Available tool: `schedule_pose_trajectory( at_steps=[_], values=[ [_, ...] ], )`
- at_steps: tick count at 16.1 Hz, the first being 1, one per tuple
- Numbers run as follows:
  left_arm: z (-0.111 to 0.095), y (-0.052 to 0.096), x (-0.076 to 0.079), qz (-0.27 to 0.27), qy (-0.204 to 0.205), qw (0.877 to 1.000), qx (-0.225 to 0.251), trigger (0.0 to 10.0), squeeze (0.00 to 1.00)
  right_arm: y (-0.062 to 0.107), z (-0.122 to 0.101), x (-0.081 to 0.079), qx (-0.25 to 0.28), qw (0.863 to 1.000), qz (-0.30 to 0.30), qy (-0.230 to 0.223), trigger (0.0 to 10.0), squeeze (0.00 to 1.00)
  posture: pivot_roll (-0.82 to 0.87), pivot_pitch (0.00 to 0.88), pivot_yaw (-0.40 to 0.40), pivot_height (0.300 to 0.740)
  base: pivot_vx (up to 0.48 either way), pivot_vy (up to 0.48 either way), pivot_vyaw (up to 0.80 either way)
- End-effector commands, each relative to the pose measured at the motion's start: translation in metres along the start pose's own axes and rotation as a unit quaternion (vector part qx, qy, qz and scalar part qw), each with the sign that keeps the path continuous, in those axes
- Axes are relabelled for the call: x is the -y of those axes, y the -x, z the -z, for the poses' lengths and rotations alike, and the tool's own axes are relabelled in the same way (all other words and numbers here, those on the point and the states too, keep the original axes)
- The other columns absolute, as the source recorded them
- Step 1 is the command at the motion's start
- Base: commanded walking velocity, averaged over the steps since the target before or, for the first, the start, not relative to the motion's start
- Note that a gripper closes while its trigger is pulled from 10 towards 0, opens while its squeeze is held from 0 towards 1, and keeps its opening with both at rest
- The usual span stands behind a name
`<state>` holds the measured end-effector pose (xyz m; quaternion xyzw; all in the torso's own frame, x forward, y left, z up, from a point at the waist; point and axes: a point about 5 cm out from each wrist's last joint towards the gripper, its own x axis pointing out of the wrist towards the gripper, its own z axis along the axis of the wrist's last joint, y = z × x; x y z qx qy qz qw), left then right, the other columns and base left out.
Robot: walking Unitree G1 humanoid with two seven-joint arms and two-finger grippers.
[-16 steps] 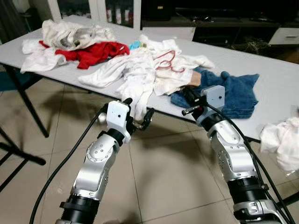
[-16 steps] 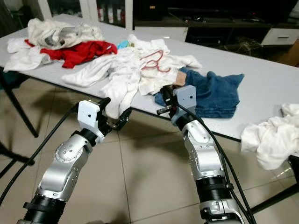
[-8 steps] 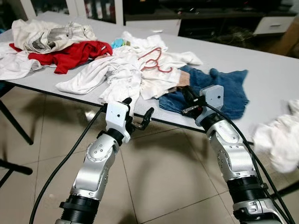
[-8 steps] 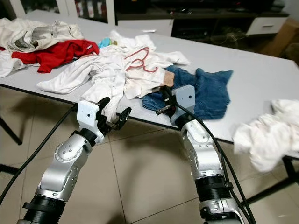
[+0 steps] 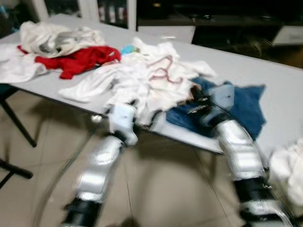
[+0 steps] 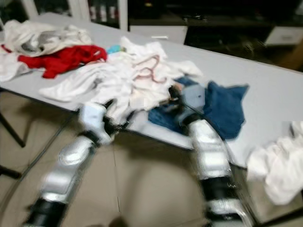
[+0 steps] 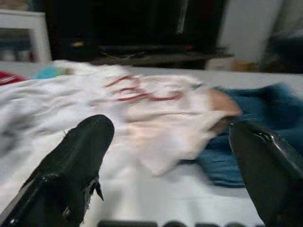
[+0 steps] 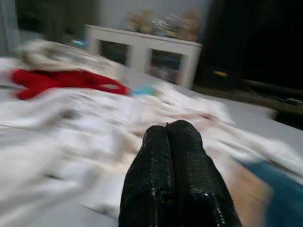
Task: Hang hanger
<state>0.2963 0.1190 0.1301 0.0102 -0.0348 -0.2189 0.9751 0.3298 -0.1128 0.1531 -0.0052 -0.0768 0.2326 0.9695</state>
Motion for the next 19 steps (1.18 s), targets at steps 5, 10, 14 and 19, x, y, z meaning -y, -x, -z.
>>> schedule_pose_trajectory(
  at_steps=[5,10,14,19],
  values=[
    [-0.0036,-0.0052,0.0136,0.021,0.009,1.0,0.009,10.0,0.0,0.0075,0.0011,0.0154,-0.007,1.0,0.021,0.01,10.0,0.0,0.04,0.0,-0.059,0.74,0.37,0.0,0.0],
    [-0.0036,-0.0046,0.014,0.021,0.01,1.0,0.009,10.0,0.0,0.0076,0.001,0.015,-0.007,1.0,0.02,0.013,10.0,0.0,0.04,0.0,-0.059,0.74,0.37,0.0,0.0],
    [-0.0031,-0.0041,0.0142,0.022,0.01,1.0,0.008,10.0,0.0,0.0081,0.0017,0.0145,-0.008,1.0,0.02,0.013,10.0,0.0,0.04,0.0,-0.059,0.74,0.37,0.0,0.0],
    [-0.0033,-0.0041,0.0142,0.022,0.009,1.0,0.007,10.0,0.0,0.0078,0.0012,0.0143,-0.008,1.0,0.018,0.021,10.0,0.0,0.04,0.0,-0.059,0.74,0.369,0.0,0.0]
  ],
)
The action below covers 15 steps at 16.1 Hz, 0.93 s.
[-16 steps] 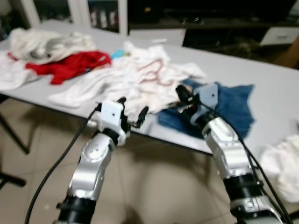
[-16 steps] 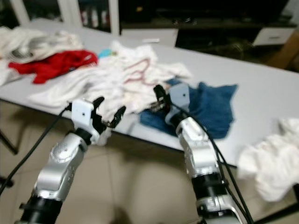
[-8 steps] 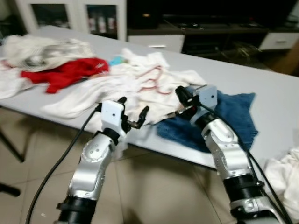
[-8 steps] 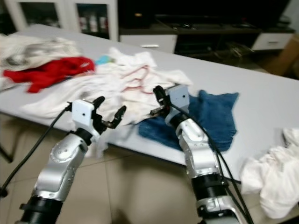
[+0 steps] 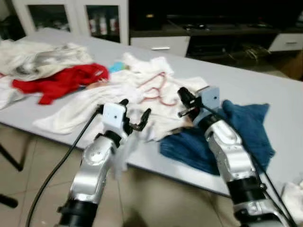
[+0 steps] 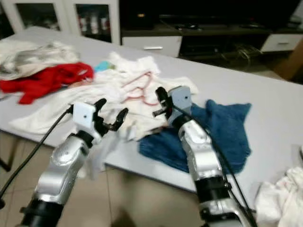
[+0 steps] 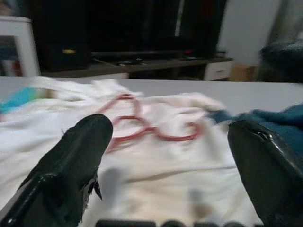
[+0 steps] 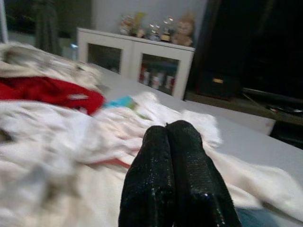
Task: Hang hanger
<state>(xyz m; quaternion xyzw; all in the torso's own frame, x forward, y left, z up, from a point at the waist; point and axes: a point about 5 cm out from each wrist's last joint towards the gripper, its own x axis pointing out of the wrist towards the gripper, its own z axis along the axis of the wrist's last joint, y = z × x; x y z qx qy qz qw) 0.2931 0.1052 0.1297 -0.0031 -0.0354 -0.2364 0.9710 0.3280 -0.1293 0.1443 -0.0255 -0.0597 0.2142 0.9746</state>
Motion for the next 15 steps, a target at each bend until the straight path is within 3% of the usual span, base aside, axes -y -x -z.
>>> schedule_pose_trajectory(
  at_steps=[1,4,13,15],
  values=[
    [-0.0033,-0.0009,0.0,0.005,-0.005,1.0,0.003,10.0,0.0,-0.0026,-0.007,-0.0004,0.014,1.0,-0.002,0.008,10.0,0.0,0.04,0.0,-0.059,0.74,0.371,0.0,0.65],
    [-0.0034,-0.0008,-0.0004,0.005,-0.005,1.0,0.002,10.0,0.0,-0.0029,-0.0057,0.0004,0.012,1.0,0.002,-0.01,10.0,0.0,0.04,0.0,-0.055,0.74,0.372,0.0,0.22],
    [-0.0032,-0.0014,0.0012,0.007,-0.003,1.0,0.002,10.0,0.0,-0.0016,-0.0056,0.0024,0.009,1.0,0.003,-0.007,10.0,0.0,0.04,0.0,-0.058,0.74,0.36,0.0,0.0],
    [-0.004,-0.0008,0.0026,0.011,0.0,1.0,0.009,10.0,0.0,-0.0011,-0.0051,0.0019,0.008,1.0,0.001,-0.007,10.0,0.0,0.04,0.0,-0.058,0.74,0.0,0.0,0.0]
  ],
)
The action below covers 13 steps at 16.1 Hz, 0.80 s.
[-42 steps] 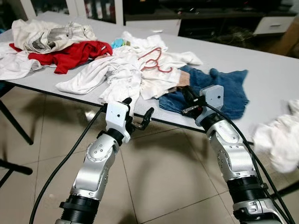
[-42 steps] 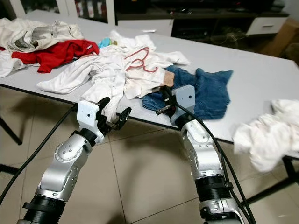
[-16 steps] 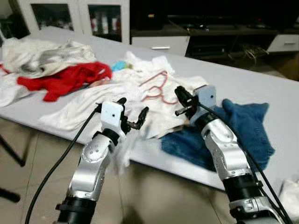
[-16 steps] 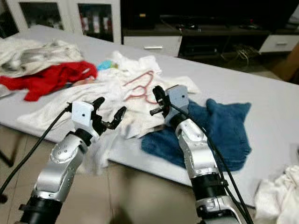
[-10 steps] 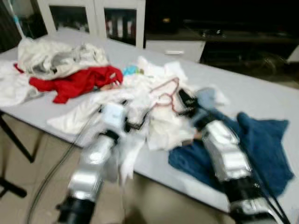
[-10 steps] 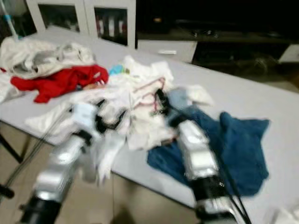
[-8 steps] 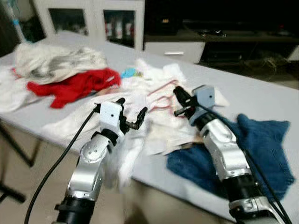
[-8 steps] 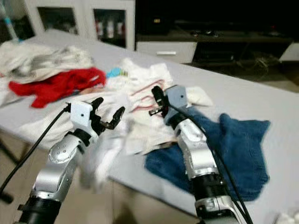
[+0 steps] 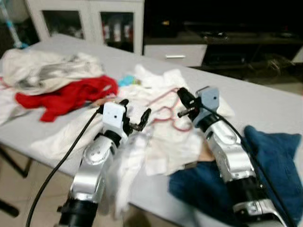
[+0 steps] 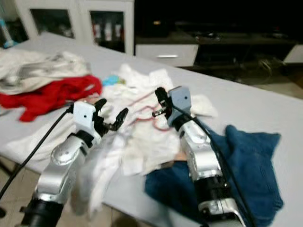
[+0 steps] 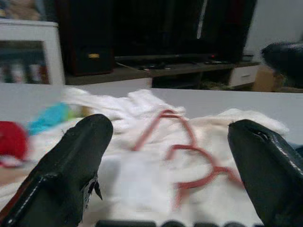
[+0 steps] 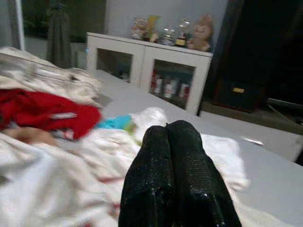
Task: Hang hanger
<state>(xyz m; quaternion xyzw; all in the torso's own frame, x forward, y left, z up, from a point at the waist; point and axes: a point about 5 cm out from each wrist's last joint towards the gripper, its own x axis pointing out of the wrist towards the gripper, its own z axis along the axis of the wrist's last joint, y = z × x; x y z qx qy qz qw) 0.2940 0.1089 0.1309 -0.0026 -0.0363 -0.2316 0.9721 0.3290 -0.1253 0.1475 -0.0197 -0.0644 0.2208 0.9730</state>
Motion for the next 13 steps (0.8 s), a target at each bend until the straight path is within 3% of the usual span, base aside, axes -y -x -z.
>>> schedule_pose_trajectory(
  at_steps=[1,13],
  values=[
    [-0.0028,-0.0012,0.0066,0.016,0.0,1.0,0.008,10.0,0.0,0.002,-0.0018,0.0047,0.002,1.0,0.008,-0.002,10.0,0.0,0.04,0.0,-0.057,0.74,0.0,0.0,0.0],
    [-0.0021,0.0005,0.0091,0.019,0.0,1.0,0.007,10.0,0.0,0.0023,0.0024,0.0051,-0.019,1.0,-0.002,0.007,10.0,0.0,0.04,0.0,-0.065,0.74,0.0,0.0,0.0]
  ],
)
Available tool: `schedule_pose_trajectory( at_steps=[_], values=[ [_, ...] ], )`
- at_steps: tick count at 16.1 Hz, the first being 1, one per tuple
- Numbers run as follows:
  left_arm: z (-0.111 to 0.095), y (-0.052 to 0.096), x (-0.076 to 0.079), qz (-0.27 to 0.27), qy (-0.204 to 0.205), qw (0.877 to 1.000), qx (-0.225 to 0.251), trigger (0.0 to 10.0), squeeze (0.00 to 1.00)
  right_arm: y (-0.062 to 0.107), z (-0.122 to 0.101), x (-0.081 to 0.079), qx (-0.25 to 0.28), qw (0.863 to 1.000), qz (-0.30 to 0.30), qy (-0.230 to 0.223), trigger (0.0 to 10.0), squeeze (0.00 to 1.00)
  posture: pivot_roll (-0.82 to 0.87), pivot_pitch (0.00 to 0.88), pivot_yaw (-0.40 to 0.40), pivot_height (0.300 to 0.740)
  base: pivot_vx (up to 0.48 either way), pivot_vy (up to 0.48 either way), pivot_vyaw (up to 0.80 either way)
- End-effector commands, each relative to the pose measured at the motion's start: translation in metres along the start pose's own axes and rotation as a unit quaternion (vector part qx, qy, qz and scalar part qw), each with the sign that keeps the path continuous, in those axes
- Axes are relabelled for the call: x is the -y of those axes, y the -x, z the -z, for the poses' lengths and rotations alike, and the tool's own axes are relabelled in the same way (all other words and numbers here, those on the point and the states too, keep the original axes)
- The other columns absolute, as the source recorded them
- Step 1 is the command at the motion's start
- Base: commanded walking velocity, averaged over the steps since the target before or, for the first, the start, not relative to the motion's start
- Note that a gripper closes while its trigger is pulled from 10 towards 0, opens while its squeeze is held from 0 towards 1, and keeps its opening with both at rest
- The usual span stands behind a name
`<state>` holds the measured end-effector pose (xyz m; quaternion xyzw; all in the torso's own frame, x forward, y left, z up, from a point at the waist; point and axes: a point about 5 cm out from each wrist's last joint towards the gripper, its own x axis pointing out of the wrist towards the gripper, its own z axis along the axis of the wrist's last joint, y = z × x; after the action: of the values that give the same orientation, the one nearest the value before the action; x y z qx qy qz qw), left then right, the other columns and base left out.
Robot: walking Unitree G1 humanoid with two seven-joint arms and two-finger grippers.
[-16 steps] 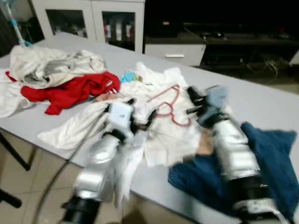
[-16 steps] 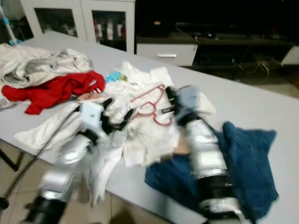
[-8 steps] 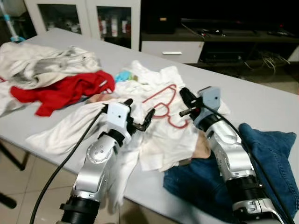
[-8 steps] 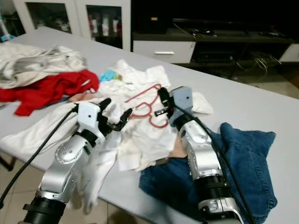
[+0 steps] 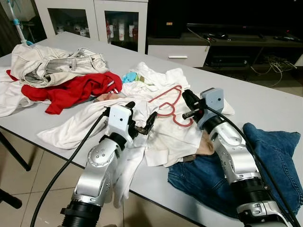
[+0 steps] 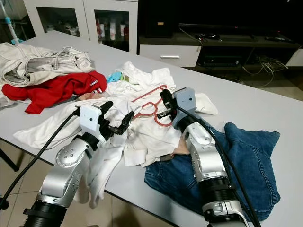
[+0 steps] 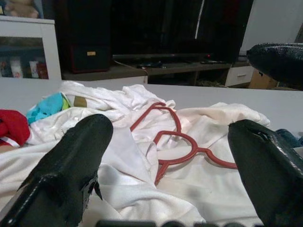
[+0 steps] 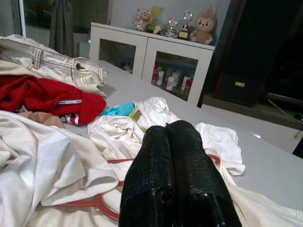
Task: Hang hanger
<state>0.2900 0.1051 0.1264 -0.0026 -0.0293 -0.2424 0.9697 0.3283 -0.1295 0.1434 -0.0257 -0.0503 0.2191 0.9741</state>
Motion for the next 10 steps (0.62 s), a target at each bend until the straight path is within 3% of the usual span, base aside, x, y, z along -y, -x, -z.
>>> schedule_pose_trajectory(
  at_steps=[1,4,7,8,9,10],
  values=[
    [-0.006,-0.002,0.004,0.008,-0.002,1.0,0.013,10.0,0.0,-0.001,-0.001,0.002,-0.005,1.0,-0.005,0.005,10.0,0.0,0.04,0.0,-0.065,0.74,0.0,0.0,0.0],
    [-0.006,-0.001,0.003,0.01,-0.005,1.0,0.012,10.0,0.0,-0.001,0.007,-0.003,-0.038,0.999,-0.027,0.012,10.0,0.0,0.04,0.0,-0.066,0.74,0.0,0.0,0.0],
    [-0.011,0.003,-0.02,0.013,-0.032,0.999,0.006,10.0,0.0,-0.001,0.018,-0.014,-0.095,0.99,-0.105,0.026,10.0,0.0,0.05,0.0,-0.072,0.74,0.0,0.0,0.0],
    [-0.014,0.007,-0.031,0.02,-0.055,0.998,0.001,10.0,0.0,-0.001,0.019,-0.018,-0.108,0.984,-0.141,0.029,10.0,0.28,0.05,0.0,-0.075,0.74,0.0,0.0,0.0],
    [-0.015,0.01,-0.039,0.031,-0.082,0.996,-0.007,10.0,0.0,-0.001,0.019,-0.021,-0.116,0.979,-0.165,0.031,10.0,0.81,0.06,0.0,-0.08,0.74,0.0,0.0,0.0],
    [-0.016,0.016,-0.044,0.05,-0.117,0.992,-0.018,10.0,0.0,-0.003,0.018,-0.024,-0.122,0.975,-0.181,0.036,10.0,0.99,0.06,0.0,-0.087,0.74,0.0,0.0,0.0]
  ],
)
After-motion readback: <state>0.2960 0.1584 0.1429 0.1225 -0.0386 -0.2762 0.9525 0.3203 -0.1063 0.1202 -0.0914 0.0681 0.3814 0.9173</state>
